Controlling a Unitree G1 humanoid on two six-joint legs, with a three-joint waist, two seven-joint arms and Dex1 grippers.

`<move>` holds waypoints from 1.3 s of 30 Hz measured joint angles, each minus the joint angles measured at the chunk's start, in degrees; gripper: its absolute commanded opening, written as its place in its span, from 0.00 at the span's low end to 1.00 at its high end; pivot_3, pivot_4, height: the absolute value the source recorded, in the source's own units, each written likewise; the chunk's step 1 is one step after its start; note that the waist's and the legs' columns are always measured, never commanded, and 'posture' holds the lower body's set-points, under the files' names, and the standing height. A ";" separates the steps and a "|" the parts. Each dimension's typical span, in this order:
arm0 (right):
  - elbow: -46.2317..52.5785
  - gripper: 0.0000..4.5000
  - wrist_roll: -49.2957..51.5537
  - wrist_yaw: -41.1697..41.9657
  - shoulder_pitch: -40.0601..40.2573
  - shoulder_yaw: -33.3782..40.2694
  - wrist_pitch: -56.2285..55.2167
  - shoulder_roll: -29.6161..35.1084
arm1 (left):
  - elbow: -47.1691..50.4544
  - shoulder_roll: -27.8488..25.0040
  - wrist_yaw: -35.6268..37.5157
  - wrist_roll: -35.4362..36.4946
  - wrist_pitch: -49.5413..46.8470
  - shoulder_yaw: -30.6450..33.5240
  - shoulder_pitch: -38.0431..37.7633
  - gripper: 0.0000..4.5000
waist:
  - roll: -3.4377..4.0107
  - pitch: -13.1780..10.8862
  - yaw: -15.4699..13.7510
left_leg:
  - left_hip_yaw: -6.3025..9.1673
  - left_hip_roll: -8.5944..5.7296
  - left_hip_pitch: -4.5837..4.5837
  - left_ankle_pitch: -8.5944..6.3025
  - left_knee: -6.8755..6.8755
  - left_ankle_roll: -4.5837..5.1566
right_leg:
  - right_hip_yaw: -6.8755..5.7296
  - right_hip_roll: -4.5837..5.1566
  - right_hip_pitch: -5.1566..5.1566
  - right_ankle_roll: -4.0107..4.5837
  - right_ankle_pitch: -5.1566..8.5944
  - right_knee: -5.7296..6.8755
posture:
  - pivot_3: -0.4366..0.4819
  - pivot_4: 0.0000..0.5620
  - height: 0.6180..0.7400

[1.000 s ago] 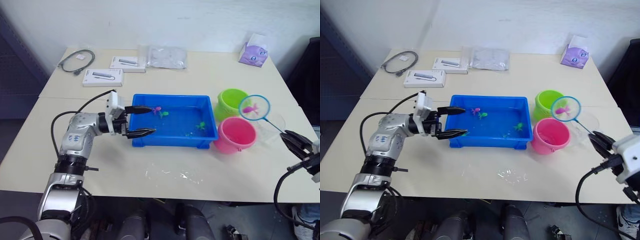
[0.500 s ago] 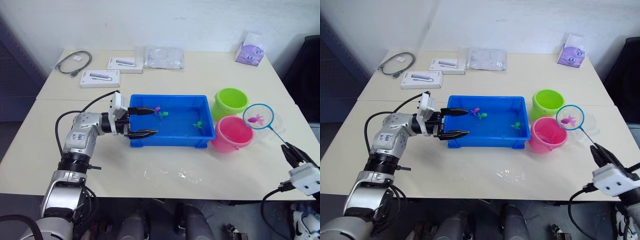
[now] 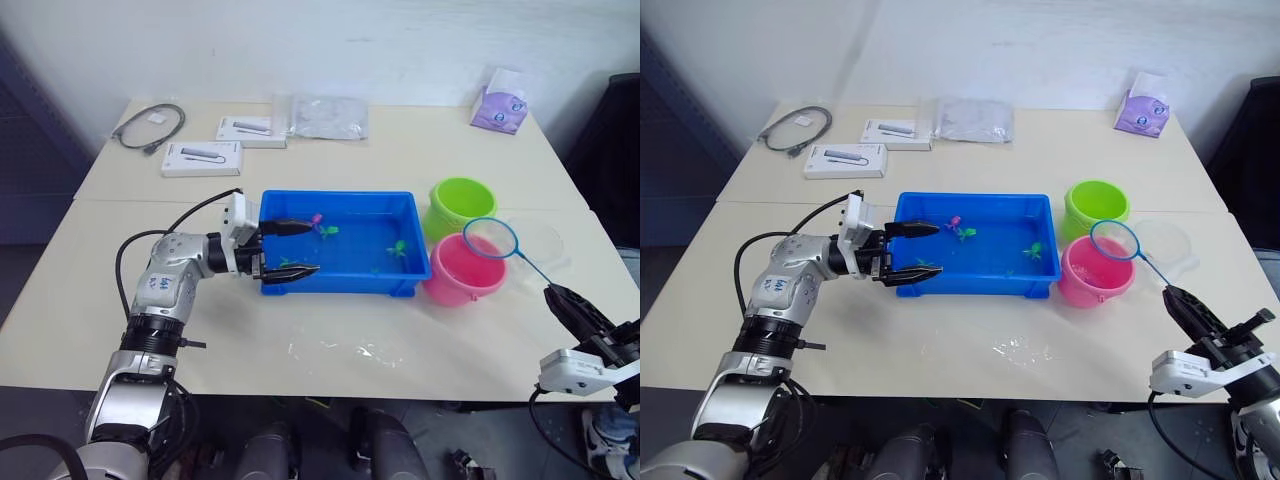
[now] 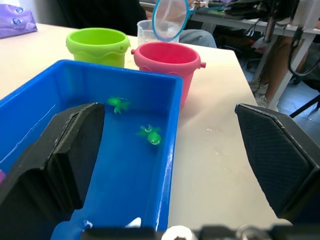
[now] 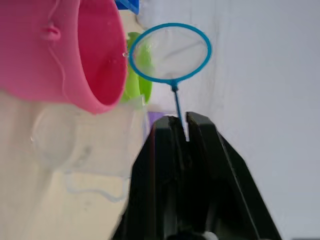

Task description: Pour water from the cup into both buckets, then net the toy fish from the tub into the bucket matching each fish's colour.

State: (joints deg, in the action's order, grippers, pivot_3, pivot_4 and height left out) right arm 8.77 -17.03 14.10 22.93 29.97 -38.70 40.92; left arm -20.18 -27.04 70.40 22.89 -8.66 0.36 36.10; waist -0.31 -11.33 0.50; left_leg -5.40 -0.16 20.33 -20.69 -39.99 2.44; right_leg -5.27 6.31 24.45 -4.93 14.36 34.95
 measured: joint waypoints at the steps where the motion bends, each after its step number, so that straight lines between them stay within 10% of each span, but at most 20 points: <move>1: 1.39 0.00 5.37 2.42 0.37 -1.70 2.50 0.08 | 0.00 -0.59 -0.19 0.03 0.03 0.51 -0.54 1.00 | 0.00 0.00 0.15 | 0.00 0.04 -0.03 -0.01 0.00 -0.02 | 0.00 0.00 0.00 0.05 0.03 0.02 | 0.48 0.27 1.00; 6: 18.26 0.00 40.29 12.69 -1.03 -9.69 30.84 4.30 | -0.22 -4.81 -1.23 0.23 0.60 4.60 -3.59 1.00 | 0.03 0.00 0.58 | 0.08 0.08 -0.08 -0.01 -0.05 -0.01 | -0.03 0.14 -0.01 0.10 0.04 0.14 | 0.48 0.27 1.00; 14: 25.95 0.00 64.02 4.27 -28.01 -23.68 73.39 7.54 | -1.65 -8.37 -0.75 0.28 3.67 8.31 -7.87 1.00 | -0.03 0.02 -0.36 | 0.14 0.05 0.09 -0.04 -0.08 -0.01 | -0.10 0.28 0.17 0.20 -0.01 0.03 | 0.48 0.27 1.00; 22: 13.78 0.00 64.55 -1.62 -50.60 -32.66 96.65 0.87 | 0.11 -8.41 -2.92 0.43 4.34 9.95 -10.88 1.00 | -0.04 0.04 -0.49 | 0.28 0.00 0.97 -0.03 -0.14 0.05 | -0.51 0.32 0.78 0.15 -0.06 0.11 | 0.48 0.27 1.00; 39: 1.45 0.00 52.39 -2.06 -64.22 -35.82 104.59 -9.98 | 8.31 -9.51 -6.48 1.55 2.31 11.11 -15.49 1.00 | -0.04 0.04 -0.22 | 0.07 -0.02 1.06 0.00 -0.12 0.09 | -0.84 0.24 0.96 0.12 -0.08 0.23 | 0.48 0.27 1.00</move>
State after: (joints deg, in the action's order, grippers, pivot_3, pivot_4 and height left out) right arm 10.22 35.36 12.04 -41.28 -5.85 65.88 30.94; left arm -11.87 -36.55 63.92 24.43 -6.34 11.47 20.61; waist -0.35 -11.29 0.28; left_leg -5.33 -0.18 21.39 -20.70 -40.11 2.53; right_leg -6.11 6.56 25.41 -4.81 14.28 35.18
